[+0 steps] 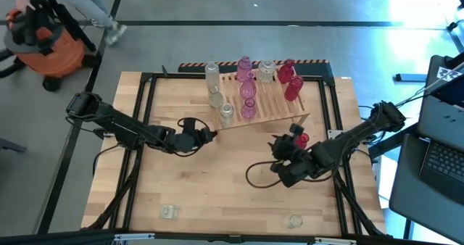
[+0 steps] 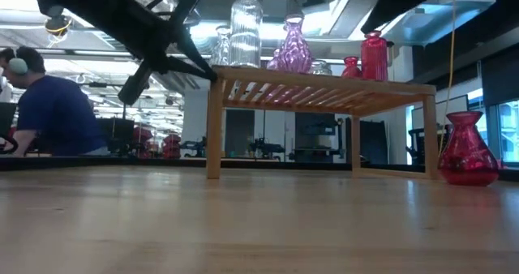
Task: Sort vases onto shelf
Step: Adjust the shelf on the top of the table
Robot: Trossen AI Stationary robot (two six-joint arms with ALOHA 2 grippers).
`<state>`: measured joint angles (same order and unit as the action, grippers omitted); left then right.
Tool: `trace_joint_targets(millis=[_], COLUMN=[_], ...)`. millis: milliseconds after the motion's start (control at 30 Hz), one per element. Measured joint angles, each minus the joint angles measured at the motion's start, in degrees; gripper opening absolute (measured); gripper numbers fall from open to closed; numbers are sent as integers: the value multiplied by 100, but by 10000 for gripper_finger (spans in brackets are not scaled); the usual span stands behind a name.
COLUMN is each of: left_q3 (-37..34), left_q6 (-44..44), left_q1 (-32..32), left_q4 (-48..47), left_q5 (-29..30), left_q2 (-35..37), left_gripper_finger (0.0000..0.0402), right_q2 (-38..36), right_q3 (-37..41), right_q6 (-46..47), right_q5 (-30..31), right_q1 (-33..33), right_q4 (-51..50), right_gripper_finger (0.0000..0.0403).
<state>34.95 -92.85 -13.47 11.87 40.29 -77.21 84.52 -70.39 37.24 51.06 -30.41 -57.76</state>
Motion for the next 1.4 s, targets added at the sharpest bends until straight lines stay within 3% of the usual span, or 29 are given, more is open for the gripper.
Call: trace_joint_targets(millis=[133, 400, 1067, 1267, 1400], left_q3=[-36, -36, -36, -34, -34], left_q6=[-45, 51, 955, 1208, 1352], left_q1=[29, 183, 823, 1110, 1244], left_q4=[-20, -43, -95, -88, -84], left_q5=[360, 384, 319, -26, -173], left_q2=[0, 0, 0, 0, 0], left_gripper_finger=[0, 0, 0, 0, 0], right_q2=[-149, -198, -198, -198, -198], right_q3=[0, 0, 0, -294, -683], right_q6=[649, 1599, 4969, 4975, 4945], right_q5=[44, -283, -376, -260, 406], right_q1=[0, -16, -1227, -1405, -1562], right_q4=[-655, -1505, -3039, -3210, -3229], right_gripper_finger=[91, 91, 91, 91, 91])
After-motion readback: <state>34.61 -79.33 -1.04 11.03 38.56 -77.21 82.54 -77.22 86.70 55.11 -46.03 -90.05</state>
